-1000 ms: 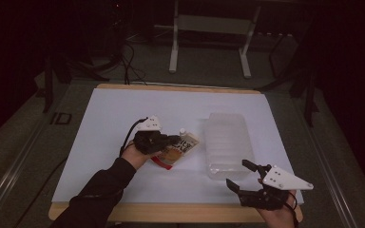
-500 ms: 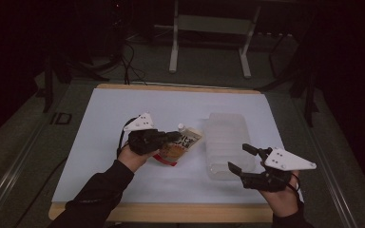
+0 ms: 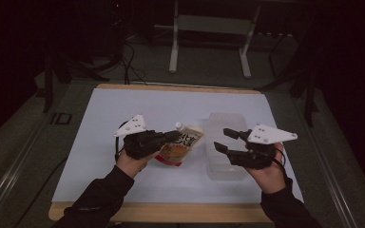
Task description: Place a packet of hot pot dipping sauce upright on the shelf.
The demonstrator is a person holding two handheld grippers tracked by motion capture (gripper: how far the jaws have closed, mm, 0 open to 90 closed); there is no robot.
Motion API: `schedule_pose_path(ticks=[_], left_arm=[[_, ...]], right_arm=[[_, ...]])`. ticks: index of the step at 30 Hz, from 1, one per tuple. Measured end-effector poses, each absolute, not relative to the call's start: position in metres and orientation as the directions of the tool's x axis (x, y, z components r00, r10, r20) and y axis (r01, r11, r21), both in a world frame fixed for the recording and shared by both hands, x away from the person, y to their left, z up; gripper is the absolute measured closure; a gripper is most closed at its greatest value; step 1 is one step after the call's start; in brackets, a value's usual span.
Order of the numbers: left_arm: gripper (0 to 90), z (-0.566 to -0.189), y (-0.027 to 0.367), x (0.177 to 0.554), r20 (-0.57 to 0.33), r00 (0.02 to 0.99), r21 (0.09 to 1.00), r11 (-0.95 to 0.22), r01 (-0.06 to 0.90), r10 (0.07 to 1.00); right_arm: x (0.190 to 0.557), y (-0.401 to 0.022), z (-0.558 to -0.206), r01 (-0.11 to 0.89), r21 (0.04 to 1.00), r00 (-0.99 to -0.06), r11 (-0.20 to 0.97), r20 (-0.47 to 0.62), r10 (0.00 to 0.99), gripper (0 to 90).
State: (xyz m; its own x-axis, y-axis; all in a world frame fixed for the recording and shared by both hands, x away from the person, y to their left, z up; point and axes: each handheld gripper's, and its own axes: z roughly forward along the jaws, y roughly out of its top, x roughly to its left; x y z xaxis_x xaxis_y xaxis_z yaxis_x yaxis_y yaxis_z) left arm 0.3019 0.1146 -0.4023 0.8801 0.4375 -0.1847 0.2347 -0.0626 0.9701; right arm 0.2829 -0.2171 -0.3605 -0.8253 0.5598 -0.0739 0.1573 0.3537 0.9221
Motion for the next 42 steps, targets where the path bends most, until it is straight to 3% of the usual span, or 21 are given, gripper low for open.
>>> schedule_pose_path(ticks=[11, 17, 28, 42], left_arm=[[90.0, -0.406, 0.111, 0.299, -0.192, 0.889, 0.971, -0.049, 0.232, 0.416], [90.0, -0.406, 0.109, 0.299, -0.186, 0.894, 0.972, -0.057, 0.228, 0.407], [90.0, -0.410, 0.105, 0.301, -0.215, 0.897, 0.966, -0.049, 0.252, 0.387], [89.0, -0.397, 0.105, 0.298, -0.177, 0.906, 0.978, -0.038, 0.207, 0.384]], right_arm=[[0.300, -0.189, -0.370, 0.186, 0.914, -0.850, 0.360, -0.034, 0.525, 56.8], [0.302, -0.183, -0.371, 0.193, 0.902, -0.870, 0.386, -0.025, 0.492, 72.1], [0.305, -0.181, -0.369, 0.202, 0.874, -0.894, 0.443, -0.020, 0.448, 87.6], [0.305, -0.182, -0.345, 0.180, 0.869, -0.899, 0.461, -0.044, 0.435, 89.4]])
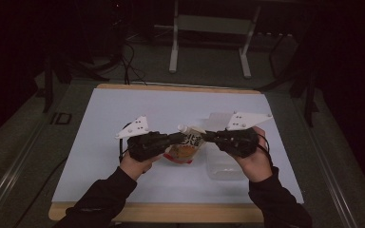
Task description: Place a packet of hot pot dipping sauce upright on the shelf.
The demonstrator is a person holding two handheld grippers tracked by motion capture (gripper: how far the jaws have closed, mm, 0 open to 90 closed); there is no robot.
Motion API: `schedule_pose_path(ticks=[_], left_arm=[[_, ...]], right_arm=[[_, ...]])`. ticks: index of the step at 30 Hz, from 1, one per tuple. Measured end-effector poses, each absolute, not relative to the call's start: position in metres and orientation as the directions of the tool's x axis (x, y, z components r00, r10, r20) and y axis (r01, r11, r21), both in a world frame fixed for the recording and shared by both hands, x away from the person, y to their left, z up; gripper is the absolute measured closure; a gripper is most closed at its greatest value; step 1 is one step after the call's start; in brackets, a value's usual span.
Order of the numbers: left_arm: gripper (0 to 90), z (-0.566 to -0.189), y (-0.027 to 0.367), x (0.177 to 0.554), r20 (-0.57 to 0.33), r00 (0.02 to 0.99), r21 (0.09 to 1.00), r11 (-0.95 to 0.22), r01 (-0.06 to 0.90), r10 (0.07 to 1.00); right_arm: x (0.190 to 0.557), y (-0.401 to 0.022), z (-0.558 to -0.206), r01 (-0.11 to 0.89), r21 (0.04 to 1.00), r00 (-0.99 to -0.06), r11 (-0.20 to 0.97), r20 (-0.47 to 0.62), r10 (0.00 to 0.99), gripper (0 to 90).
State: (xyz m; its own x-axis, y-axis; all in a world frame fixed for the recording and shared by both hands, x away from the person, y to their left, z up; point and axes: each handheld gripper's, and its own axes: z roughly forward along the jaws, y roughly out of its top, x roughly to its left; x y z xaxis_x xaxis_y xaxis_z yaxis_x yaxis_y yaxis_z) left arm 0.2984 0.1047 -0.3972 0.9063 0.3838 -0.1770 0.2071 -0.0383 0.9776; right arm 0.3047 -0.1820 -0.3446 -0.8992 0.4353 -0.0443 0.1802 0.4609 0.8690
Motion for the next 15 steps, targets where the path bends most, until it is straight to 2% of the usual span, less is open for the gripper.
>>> schedule_pose_path(ticks=[2, 5, 6, 7, 8, 13, 15], left_arm=[[84.8, -0.395, 0.105, 0.297, -0.160, 0.907, 0.981, -0.041, 0.190, 0.389], [70.5, -0.392, 0.107, 0.297, -0.150, 0.906, 0.983, -0.042, 0.181, 0.396], [65.6, -0.391, 0.109, 0.296, -0.144, 0.903, 0.984, -0.042, 0.175, 0.405], [53.1, -0.391, 0.110, 0.297, -0.145, 0.904, 0.983, -0.043, 0.177, 0.403], [53.1, -0.390, 0.112, 0.297, -0.143, 0.902, 0.982, -0.052, 0.179, 0.407], [25.5, -0.395, 0.118, 0.295, -0.151, 0.893, 0.977, -0.073, 0.200, 0.424], [23.0, -0.400, 0.122, 0.296, -0.164, 0.892, 0.972, -0.085, 0.219, 0.420]], right_arm=[[0.304, -0.182, -0.336, 0.168, 0.867, -0.899, 0.469, -0.061, 0.434, 89.5], [0.305, -0.185, -0.327, 0.159, 0.866, -0.894, 0.474, -0.077, 0.441, 89.5], [0.306, -0.187, -0.324, 0.153, 0.866, -0.892, 0.476, -0.086, 0.444, 89.5], [0.308, -0.191, -0.318, 0.152, 0.868, -0.884, 0.472, -0.094, 0.457, 89.5], [0.308, -0.191, -0.318, 0.152, 0.868, -0.884, 0.472, -0.094, 0.457, 89.5], [0.316, -0.208, -0.304, 0.125, 0.879, -0.864, 0.459, -0.131, 0.487, 89.4], [0.320, -0.215, -0.299, 0.118, 0.882, -0.862, 0.457, -0.138, 0.488, 89.3]])
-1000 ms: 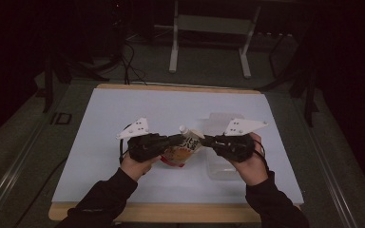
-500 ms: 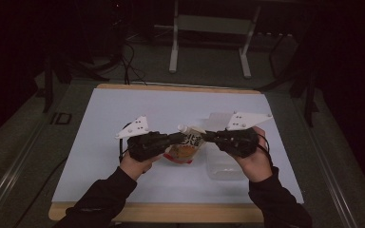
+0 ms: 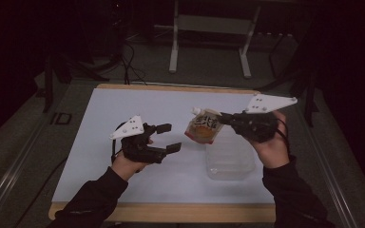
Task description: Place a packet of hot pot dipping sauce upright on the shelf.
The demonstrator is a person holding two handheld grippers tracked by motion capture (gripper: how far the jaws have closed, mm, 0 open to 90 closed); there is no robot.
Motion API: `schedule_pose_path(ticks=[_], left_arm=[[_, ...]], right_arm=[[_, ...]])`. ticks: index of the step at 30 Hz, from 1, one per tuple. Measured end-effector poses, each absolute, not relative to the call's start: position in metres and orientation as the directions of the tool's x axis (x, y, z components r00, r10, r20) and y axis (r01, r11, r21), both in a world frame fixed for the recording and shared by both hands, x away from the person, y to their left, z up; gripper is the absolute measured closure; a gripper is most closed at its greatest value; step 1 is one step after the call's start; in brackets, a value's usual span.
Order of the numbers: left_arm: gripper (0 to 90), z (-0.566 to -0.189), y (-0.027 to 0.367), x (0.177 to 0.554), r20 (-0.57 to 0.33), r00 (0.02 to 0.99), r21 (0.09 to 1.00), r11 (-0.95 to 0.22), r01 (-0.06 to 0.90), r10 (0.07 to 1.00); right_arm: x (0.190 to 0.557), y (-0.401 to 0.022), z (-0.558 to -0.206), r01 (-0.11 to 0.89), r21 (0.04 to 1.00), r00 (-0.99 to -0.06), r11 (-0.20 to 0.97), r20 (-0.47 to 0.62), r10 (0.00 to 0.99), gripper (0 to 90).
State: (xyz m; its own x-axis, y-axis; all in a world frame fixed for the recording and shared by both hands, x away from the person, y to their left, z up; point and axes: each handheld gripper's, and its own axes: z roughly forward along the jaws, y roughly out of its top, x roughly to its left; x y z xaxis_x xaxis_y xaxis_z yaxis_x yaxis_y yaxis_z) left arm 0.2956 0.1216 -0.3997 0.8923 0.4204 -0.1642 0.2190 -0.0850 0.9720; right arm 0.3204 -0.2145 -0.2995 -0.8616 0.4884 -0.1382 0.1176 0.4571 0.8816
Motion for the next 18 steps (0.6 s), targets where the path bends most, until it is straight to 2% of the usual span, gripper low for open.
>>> schedule_pose_path(ticks=[1, 4, 5, 6, 8, 18], left_arm=[[16.8, -0.403, 0.124, 0.296, -0.166, 0.887, 0.968, -0.098, 0.229, 0.430], [13.2, -0.412, 0.128, 0.295, -0.168, 0.878, 0.963, -0.117, 0.244, 0.448], [5.7, -0.419, 0.132, 0.294, -0.171, 0.866, 0.955, -0.136, 0.263, 0.470], [2.3, -0.424, 0.134, 0.293, -0.185, 0.860, 0.952, -0.131, 0.277, 0.475], [1.6, -0.432, 0.140, 0.291, -0.203, 0.840, 0.942, -0.135, 0.309, 0.503], [1.0, -0.457, 0.162, 0.279, -0.248, 0.813, 0.909, -0.163, 0.383, 0.527]], right_arm=[[0.323, -0.218, -0.298, 0.124, 0.882, -0.858, 0.455, -0.135, 0.496, 89.4], [0.329, -0.226, -0.295, 0.120, 0.885, -0.850, 0.451, -0.143, 0.507, 89.3], [0.332, -0.233, -0.295, 0.112, 0.885, -0.842, 0.452, -0.157, 0.516, 89.2], [0.334, -0.235, -0.295, 0.113, 0.885, -0.843, 0.452, -0.156, 0.515, 89.2], [0.338, -0.243, -0.297, 0.108, 0.883, -0.839, 0.457, -0.165, 0.518, 89.2], [0.358, -0.271, -0.315, 0.144, 0.855, -0.831, 0.499, -0.169, 0.529, 89.1]])
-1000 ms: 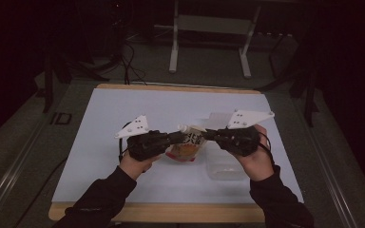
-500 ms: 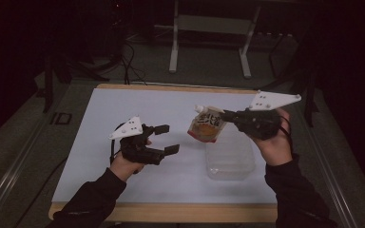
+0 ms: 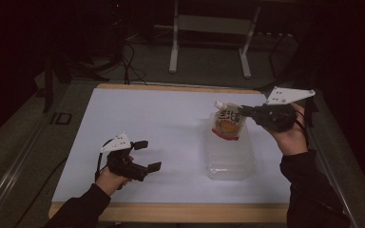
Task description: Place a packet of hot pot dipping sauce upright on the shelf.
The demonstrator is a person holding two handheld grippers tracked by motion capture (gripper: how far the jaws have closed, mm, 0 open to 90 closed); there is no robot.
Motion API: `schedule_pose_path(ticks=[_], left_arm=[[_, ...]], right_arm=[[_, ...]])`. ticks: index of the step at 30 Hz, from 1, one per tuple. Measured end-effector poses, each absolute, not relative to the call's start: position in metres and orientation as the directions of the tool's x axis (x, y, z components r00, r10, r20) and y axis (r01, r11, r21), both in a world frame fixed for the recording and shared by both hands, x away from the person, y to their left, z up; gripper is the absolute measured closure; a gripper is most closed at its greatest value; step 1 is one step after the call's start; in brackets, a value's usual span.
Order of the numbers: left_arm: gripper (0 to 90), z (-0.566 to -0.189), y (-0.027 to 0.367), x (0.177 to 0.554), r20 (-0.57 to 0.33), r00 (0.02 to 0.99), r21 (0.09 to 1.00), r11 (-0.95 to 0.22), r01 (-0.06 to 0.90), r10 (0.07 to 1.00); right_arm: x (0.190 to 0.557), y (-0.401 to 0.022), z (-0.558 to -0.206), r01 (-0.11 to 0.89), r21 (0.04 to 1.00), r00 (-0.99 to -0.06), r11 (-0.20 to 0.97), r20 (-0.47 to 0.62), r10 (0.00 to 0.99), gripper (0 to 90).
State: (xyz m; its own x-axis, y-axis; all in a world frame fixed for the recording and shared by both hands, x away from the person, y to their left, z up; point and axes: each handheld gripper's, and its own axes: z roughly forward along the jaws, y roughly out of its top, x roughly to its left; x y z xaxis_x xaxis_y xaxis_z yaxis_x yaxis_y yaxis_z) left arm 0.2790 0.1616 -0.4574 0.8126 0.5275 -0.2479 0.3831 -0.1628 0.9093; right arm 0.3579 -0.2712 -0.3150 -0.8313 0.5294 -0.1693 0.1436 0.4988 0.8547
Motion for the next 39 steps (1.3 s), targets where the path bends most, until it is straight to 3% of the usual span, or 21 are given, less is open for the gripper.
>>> schedule_pose_path(ticks=[13, 39], left_arm=[[1.0, -0.475, 0.172, 0.273, -0.247, 0.797, 0.898, -0.179, 0.402, 0.551], [1.0, -0.482, 0.176, 0.274, -0.281, 0.792, 0.895, -0.150, 0.420, 0.541]], right_arm=[[0.377, -0.289, -0.339, 0.192, 0.826, -0.845, 0.531, -0.136, 0.518, 89.0], [0.406, -0.260, -0.367, 0.148, 0.825, -0.898, 0.545, -0.118, 0.423, 88.1]])
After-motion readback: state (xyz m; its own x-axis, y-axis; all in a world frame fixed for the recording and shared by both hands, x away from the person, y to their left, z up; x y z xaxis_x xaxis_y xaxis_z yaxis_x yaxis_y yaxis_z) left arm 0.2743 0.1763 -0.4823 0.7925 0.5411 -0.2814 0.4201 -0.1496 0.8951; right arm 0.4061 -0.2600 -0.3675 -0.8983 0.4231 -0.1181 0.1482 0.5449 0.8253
